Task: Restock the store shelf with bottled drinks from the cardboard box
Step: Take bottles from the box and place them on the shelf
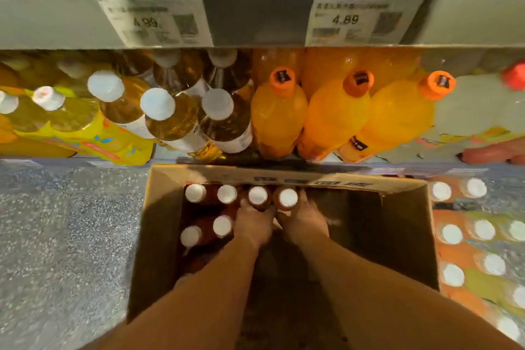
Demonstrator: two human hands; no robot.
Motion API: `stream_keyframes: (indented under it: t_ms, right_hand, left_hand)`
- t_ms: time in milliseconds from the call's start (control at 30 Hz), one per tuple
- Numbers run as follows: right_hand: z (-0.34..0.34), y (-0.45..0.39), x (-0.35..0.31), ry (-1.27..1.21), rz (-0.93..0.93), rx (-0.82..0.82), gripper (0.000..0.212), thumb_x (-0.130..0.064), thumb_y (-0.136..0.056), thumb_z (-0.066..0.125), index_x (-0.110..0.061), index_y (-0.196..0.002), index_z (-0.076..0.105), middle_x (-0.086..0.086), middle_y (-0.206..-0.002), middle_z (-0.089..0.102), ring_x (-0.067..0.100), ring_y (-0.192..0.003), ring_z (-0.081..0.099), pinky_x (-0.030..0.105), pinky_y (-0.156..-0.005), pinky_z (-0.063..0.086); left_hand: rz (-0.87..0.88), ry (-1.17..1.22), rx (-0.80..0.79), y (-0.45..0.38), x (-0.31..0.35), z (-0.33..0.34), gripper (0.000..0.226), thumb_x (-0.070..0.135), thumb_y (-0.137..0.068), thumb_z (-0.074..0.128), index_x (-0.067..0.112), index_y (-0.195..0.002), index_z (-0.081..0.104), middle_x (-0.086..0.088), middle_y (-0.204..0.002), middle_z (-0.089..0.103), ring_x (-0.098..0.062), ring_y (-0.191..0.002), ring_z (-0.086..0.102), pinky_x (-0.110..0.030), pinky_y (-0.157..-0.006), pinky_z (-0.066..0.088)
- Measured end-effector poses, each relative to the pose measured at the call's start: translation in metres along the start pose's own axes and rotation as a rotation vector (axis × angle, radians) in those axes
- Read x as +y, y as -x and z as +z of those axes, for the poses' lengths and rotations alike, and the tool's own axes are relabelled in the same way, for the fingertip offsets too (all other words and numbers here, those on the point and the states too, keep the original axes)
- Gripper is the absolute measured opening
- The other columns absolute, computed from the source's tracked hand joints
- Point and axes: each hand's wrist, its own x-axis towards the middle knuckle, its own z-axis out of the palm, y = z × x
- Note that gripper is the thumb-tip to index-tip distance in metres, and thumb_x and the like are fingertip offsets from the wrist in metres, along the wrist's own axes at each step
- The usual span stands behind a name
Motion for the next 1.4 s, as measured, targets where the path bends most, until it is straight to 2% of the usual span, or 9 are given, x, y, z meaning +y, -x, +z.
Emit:
stream_keyframes:
  t_ms: [200, 300, 400, 533, 733, 867, 967, 1100, 1400]
  right_hand:
    - [0.005, -0.021, -0.004, -0.117, -0.008, 0.032, 0.046, -0.053, -0.089, 0.058, -0.028, -0.128, 0.051, 0.004, -0.130, 0.059, 0.026, -0.117, 0.056, 0.037, -0.094, 0.045]
    - [-0.005, -0.009, -0.004, -0.118, -0.059, 0.060, 0.032, -0.050, -0.089, 0.059, -0.032, -0.115, 0.057, -0.001, -0.123, 0.062, 0.022, -0.110, 0.058, 0.032, -0.084, 0.044]
    - [-0.022, 0.011, -0.006, -0.032, -0.094, 0.096, 0.035, -0.048, -0.089, 0.059, -0.030, -0.119, 0.055, -0.001, -0.122, 0.061, 0.022, -0.106, 0.060, 0.031, -0.079, 0.046]
    - [-0.050, 0.053, -0.010, 0.131, -0.180, 0.104, 0.033, -0.038, -0.092, 0.061, -0.028, -0.122, 0.054, -0.002, -0.119, 0.062, 0.018, -0.109, 0.060, 0.033, -0.088, 0.052]
    - [-0.082, 0.124, -0.011, 0.000, -0.275, 0.203, 0.038, -0.061, -0.081, 0.054, -0.034, -0.106, 0.063, -0.012, -0.099, 0.071, 0.010, -0.085, 0.067, 0.032, -0.074, 0.057]
    - [-0.143, 0.221, -0.038, -0.023, -0.418, 0.288, 0.029, -0.053, -0.086, 0.057, -0.031, -0.103, 0.065, -0.005, -0.105, 0.070, 0.014, -0.099, 0.065, 0.031, -0.083, 0.052]
    - [-0.180, 0.288, -0.049, 0.030, -0.497, 0.391, 0.029, -0.047, -0.093, 0.051, -0.026, -0.109, 0.063, -0.001, -0.113, 0.068, 0.019, -0.107, 0.062, 0.029, -0.085, 0.046]
    - [-0.217, 0.369, -0.055, -0.003, -0.556, 0.566, 0.033, -0.052, -0.086, 0.051, -0.022, -0.096, 0.062, 0.002, -0.098, 0.071, 0.023, -0.096, 0.066, 0.031, -0.076, 0.050]
    - [-0.284, 0.516, -0.068, -0.035, -0.708, 0.825, 0.049, -0.067, -0.079, 0.047, -0.024, -0.097, 0.063, -0.002, -0.093, 0.070, 0.021, -0.088, 0.066, 0.033, -0.071, 0.052]
  left_hand:
    - [0.005, -0.089, 0.078, -0.016, -0.003, 0.010, 0.054, 0.035, -0.098, 0.055, 0.013, -0.146, 0.041, -0.009, -0.146, 0.047, -0.029, -0.135, 0.043, -0.034, -0.111, 0.032]
    - [0.009, -0.023, 0.079, -0.005, 0.006, 0.007, 0.043, 0.022, -0.097, 0.057, 0.011, -0.138, 0.050, -0.010, -0.132, 0.059, -0.028, -0.123, 0.056, -0.032, -0.098, 0.043]
    - [0.077, 0.022, 0.125, 0.018, 0.016, 0.000, 0.041, 0.030, -0.094, 0.062, 0.019, -0.133, 0.054, -0.004, -0.126, 0.064, -0.027, -0.119, 0.057, -0.033, -0.098, 0.043]
    - [0.208, -0.018, 0.087, 0.058, 0.033, -0.018, 0.030, 0.024, -0.094, 0.060, 0.023, -0.123, 0.061, 0.004, -0.120, 0.064, -0.019, -0.115, 0.058, -0.021, -0.091, 0.037]
    - [0.309, -0.043, 0.135, 0.140, 0.052, -0.061, 0.027, 0.044, -0.080, 0.067, 0.036, -0.106, 0.062, 0.014, -0.107, 0.067, -0.014, -0.103, 0.064, -0.031, -0.090, 0.050]
    - [0.457, -0.209, 0.182, 0.192, 0.075, -0.092, 0.030, 0.049, -0.089, 0.055, 0.031, -0.112, 0.063, 0.011, -0.116, 0.064, -0.014, -0.114, 0.060, -0.027, -0.098, 0.044]
    - [0.557, -0.156, 0.211, 0.260, 0.096, -0.118, 0.029, 0.046, -0.084, 0.063, 0.029, -0.108, 0.067, 0.004, -0.102, 0.071, -0.017, -0.094, 0.068, -0.034, -0.082, 0.055]
    - [0.745, -0.197, 0.342, 0.351, 0.127, -0.154, 0.028, 0.045, -0.084, 0.061, 0.026, -0.104, 0.066, 0.003, -0.105, 0.069, -0.020, -0.100, 0.063, -0.030, -0.085, 0.049]
    - [1.021, -0.149, 0.493, 0.511, 0.175, -0.220, 0.030, 0.051, -0.085, 0.062, 0.028, -0.105, 0.065, 0.005, -0.107, 0.066, -0.019, -0.102, 0.060, -0.029, -0.085, 0.046]
